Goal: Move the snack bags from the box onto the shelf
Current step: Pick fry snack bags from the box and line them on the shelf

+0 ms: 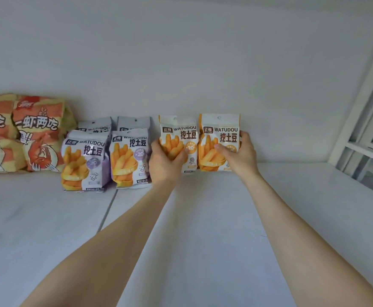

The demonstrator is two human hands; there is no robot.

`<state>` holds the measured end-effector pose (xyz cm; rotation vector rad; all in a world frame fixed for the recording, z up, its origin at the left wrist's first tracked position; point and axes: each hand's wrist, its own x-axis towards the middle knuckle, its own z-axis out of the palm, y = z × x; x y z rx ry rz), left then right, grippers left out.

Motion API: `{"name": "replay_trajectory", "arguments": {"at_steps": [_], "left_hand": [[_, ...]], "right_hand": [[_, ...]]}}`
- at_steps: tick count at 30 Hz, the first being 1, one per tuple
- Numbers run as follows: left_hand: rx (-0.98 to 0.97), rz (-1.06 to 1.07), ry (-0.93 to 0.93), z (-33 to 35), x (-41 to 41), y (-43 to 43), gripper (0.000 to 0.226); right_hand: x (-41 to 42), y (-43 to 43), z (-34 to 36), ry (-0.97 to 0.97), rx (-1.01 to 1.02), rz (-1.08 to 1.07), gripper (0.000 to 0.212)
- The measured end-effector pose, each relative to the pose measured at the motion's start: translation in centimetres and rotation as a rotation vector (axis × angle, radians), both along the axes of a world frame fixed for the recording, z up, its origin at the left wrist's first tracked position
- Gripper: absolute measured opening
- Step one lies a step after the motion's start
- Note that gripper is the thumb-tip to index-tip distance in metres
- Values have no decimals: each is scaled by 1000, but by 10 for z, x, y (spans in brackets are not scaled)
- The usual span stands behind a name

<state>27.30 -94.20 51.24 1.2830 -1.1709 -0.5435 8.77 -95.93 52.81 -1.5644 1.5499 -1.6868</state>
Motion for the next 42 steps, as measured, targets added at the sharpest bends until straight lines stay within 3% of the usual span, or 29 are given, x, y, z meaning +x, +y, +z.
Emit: {"name": "replay_trajectory", "arguments": {"at_steps": [19, 23, 28, 33, 42], "left_hand": [[41, -44, 67, -26, 1, -74, 63], [48, 91, -38, -23, -9, -70, 98], [25, 101, -127, -31, -15, -63, 120], [-3, -96, 57, -28, -5, -59, 114], [49, -283, 123, -29, 9, -74, 106]], "right_hand": [[2, -83, -30, 96, 126, 52, 50], [6, -76, -30, 144, 98, 23, 67], [10, -62, -37, 217, 53, 22, 101], [3, -68, -39, 263, 74, 65, 101], [9, -66, -36, 351, 124, 48, 106]]}}
